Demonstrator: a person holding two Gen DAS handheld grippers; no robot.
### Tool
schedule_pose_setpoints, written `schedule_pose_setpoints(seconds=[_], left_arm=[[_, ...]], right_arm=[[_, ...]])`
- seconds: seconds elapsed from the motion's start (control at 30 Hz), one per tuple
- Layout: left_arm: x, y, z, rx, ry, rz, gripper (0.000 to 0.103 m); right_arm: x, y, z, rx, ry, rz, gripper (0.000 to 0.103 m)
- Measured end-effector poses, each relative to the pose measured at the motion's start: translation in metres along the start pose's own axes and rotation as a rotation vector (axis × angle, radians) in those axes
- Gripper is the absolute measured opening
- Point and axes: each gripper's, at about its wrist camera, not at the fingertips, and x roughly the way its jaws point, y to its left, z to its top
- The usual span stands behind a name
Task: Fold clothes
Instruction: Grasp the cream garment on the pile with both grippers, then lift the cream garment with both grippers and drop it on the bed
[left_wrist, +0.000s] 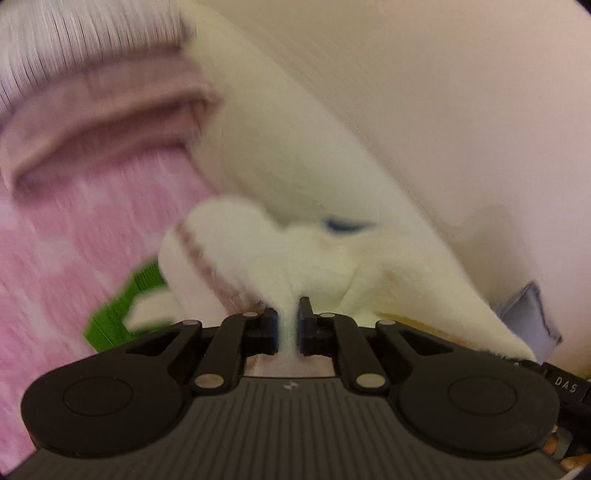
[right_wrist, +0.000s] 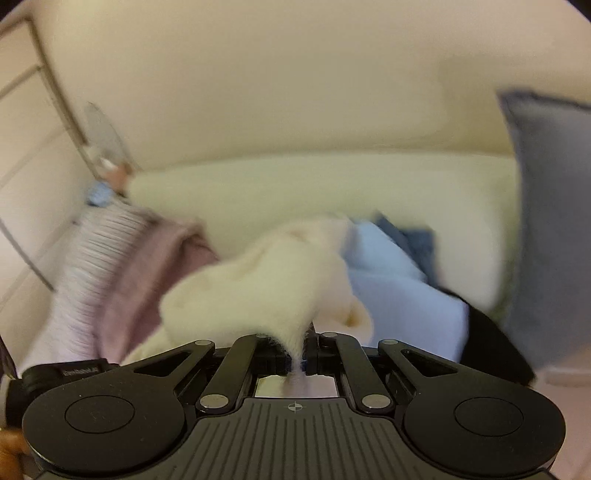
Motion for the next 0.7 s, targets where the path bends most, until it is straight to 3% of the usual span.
schedule_pose_setpoints(seconds=[0.23,0.5,0.6,0.7], left_arm=[[-0.158,0.032,0.004,-0.047,-0.304,0.097,0.006],[-0.361,0.079,-0.04,-0.08,-0.584,0.241,0.006],[-0.436,0.09,-0.06,-0.064,-0.665,0.305,0.006],[-0.499,0.106,-0.086,-0.069,-0.688,0.396,0.006]], right_arm=[[-0.03,0.086,-0.001,-0.151,-0.066,0.255,0.003],[-0.09,0.209,-0.039,-0.285,-0.131,0.57,0.003],[-0.119,0.258,-0.062,-0.32,-0.154,0.674,0.003],[-0.143,0.307,-0.093,-0.354,-0.152,0.753,0.003]])
